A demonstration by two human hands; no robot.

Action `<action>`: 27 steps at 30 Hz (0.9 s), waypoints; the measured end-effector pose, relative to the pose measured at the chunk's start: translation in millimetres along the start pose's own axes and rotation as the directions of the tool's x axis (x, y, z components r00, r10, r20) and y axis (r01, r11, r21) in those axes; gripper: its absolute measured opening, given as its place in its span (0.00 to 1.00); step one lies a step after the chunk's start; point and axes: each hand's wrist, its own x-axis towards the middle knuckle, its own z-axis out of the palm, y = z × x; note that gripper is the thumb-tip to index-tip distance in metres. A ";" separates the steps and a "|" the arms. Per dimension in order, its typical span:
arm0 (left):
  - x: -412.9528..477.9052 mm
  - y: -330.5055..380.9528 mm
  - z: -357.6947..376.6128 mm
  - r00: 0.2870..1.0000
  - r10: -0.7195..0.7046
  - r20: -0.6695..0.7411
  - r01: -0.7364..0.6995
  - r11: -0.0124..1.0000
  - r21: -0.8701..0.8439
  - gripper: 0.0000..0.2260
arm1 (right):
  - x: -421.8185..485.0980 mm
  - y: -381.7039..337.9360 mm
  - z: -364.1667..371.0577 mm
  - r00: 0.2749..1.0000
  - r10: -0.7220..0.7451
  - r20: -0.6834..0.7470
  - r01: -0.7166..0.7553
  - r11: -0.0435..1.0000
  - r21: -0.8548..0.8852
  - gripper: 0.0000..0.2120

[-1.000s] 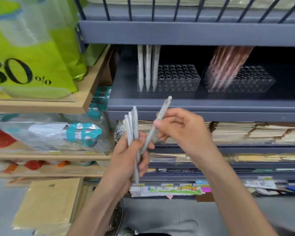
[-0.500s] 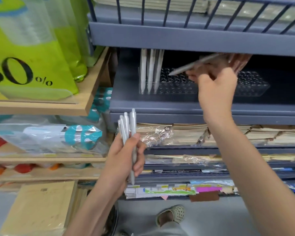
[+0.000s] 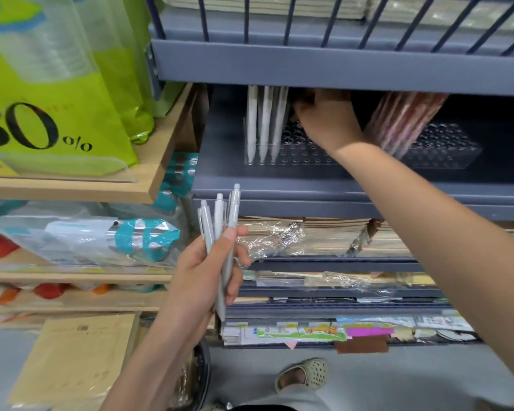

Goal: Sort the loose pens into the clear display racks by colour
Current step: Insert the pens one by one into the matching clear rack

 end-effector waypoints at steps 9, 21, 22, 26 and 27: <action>5.9 -0.2 4.5 0.999 0.026 -0.028 -0.027 1.000 -0.013 0.16 | -1.4 5.5 -4.1 0.992 0.128 0.020 -0.129 0.969 0.210 0.08; 8.5 -2.3 25.0 0.999 0.031 0.032 -0.031 1.000 0.002 0.09 | -126.8 -13.8 -20.8 0.872 0.038 0.489 -0.293 0.839 0.458 0.08; 8.3 -2.7 27.1 0.999 0.027 0.036 -0.027 1.000 0.003 0.08 | -126.5 -11.5 -22.7 0.885 0.040 0.464 -0.297 0.816 0.495 0.07; 8.1 -4.5 31.4 1.000 0.007 0.021 -0.007 1.000 -0.001 0.08 | -125.9 -0.1 -30.0 0.953 0.101 0.286 -0.276 0.681 0.678 0.06; 8.4 -5.3 31.8 1.000 0.009 0.011 -0.009 1.000 0.003 0.08 | -127.9 1.5 -29.0 0.951 0.107 0.291 -0.286 0.665 0.690 0.06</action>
